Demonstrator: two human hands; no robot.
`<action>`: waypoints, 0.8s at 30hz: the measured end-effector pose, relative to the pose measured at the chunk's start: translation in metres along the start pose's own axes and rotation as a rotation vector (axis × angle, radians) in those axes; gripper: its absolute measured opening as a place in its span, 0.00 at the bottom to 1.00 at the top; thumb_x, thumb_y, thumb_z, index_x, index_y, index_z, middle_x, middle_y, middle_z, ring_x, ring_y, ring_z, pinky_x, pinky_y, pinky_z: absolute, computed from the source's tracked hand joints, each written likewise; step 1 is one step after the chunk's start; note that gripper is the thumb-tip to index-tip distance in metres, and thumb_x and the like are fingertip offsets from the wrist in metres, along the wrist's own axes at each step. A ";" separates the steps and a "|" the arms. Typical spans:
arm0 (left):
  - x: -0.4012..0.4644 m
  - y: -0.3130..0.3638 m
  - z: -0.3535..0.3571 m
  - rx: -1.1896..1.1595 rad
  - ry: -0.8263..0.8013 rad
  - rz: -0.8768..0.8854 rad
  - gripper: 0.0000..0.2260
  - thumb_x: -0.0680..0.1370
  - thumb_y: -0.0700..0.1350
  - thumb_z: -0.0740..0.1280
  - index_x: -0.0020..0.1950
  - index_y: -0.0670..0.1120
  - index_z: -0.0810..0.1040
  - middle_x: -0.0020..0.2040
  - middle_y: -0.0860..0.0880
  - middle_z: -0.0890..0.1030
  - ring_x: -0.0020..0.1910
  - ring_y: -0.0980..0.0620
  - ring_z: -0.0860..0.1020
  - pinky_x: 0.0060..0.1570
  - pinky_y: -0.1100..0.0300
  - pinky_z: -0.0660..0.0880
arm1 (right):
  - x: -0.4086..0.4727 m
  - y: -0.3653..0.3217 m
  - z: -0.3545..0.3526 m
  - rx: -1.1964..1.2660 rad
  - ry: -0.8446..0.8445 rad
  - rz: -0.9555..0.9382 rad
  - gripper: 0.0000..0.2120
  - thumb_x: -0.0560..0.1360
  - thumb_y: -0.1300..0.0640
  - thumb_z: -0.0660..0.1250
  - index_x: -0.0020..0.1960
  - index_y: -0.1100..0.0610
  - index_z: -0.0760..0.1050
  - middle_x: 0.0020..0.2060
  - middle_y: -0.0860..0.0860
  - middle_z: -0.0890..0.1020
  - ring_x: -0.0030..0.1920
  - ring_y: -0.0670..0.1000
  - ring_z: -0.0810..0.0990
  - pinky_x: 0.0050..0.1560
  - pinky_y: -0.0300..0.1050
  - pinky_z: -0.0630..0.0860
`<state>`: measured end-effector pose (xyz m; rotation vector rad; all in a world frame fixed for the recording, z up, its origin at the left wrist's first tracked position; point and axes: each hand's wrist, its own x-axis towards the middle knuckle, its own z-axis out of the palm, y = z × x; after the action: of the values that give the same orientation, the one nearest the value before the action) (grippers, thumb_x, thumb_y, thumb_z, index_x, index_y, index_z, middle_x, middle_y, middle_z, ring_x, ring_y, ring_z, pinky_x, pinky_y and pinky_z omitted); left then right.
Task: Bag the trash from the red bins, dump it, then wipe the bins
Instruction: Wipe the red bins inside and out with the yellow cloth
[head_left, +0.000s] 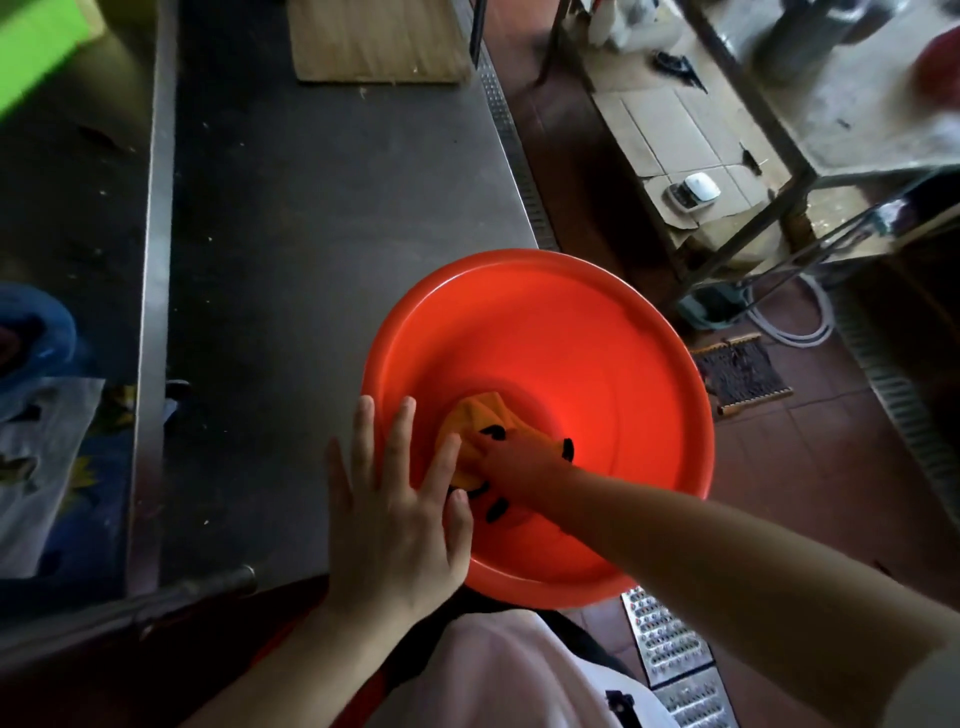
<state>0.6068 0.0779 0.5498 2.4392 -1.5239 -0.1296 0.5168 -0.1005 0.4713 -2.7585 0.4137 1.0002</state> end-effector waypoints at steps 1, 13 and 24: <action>-0.001 -0.001 0.000 0.005 0.001 0.000 0.23 0.77 0.56 0.57 0.70 0.53 0.74 0.79 0.41 0.57 0.78 0.35 0.47 0.71 0.30 0.51 | -0.005 -0.001 -0.008 -0.062 0.019 -0.035 0.26 0.82 0.51 0.61 0.79 0.49 0.61 0.80 0.54 0.54 0.72 0.64 0.68 0.69 0.59 0.68; -0.035 0.067 -0.010 0.025 0.335 0.307 0.14 0.80 0.49 0.63 0.61 0.45 0.81 0.69 0.46 0.75 0.75 0.43 0.64 0.69 0.35 0.62 | -0.099 0.035 -0.081 -0.211 0.472 -0.021 0.28 0.83 0.46 0.59 0.81 0.46 0.54 0.82 0.51 0.48 0.68 0.66 0.69 0.62 0.62 0.75; -0.037 0.203 0.047 0.163 0.381 0.304 0.18 0.76 0.48 0.70 0.64 0.44 0.78 0.62 0.47 0.78 0.59 0.45 0.75 0.58 0.49 0.75 | -0.221 0.123 -0.056 -0.140 0.798 -0.084 0.27 0.81 0.57 0.56 0.78 0.43 0.63 0.82 0.47 0.52 0.67 0.63 0.68 0.63 0.58 0.75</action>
<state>0.4041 0.0189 0.5566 2.1442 -1.7465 0.5038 0.3489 -0.1873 0.6485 -3.1653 0.3238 -0.1448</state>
